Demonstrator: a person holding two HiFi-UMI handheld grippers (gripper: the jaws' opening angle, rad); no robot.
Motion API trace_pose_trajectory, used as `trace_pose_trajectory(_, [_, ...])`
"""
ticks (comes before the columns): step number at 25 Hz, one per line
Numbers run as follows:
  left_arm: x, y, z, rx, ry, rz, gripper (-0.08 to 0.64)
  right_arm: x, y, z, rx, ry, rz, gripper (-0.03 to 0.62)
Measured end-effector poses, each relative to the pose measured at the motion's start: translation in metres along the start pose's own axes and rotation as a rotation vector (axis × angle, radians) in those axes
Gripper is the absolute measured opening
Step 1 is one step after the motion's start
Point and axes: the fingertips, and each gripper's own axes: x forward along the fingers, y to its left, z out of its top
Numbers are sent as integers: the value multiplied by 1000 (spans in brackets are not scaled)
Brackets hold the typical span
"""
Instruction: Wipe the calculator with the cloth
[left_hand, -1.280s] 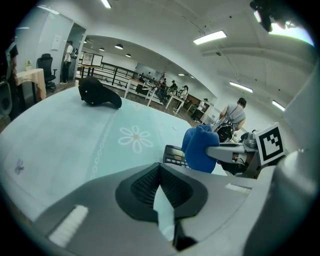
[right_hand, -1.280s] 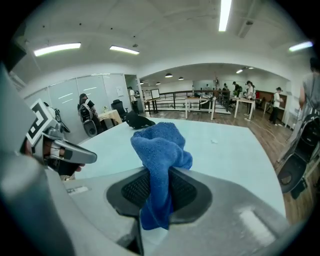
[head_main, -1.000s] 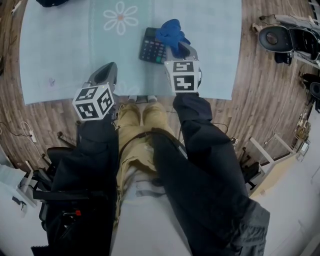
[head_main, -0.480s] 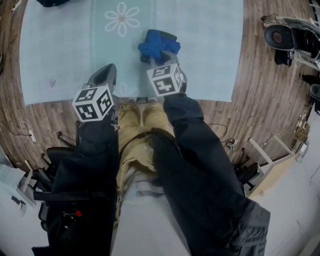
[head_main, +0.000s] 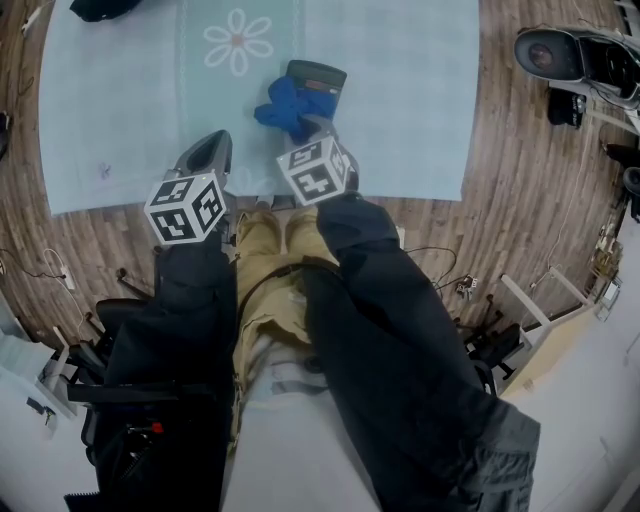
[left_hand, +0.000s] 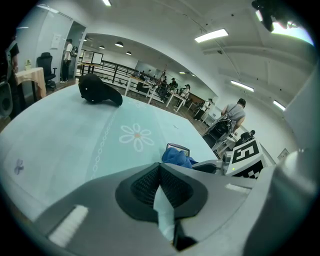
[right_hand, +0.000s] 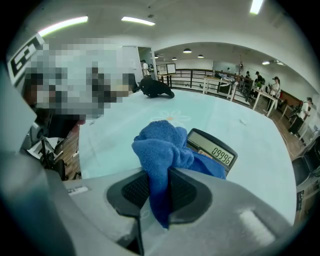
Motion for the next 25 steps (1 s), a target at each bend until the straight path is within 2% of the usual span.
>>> trace_pose_trajectory(5, [-5,-7,6,11,-13,-4,-2,-18,14,5,6,-43,46,84])
trace_pose_trajectory(10, [-17,-29,26,37,-59,-18,-2,-69,10,25,90,-155,43,84])
trace_pose_trajectory(15, [-23,-48,47,64,-104,-45,-2,-114,-15,34,183,-254,-15,84])
trace_pose_trajectory(25, [-55,-108,124,166,-265,-127,-2,-223,-61,96,296,-522,-112,84])
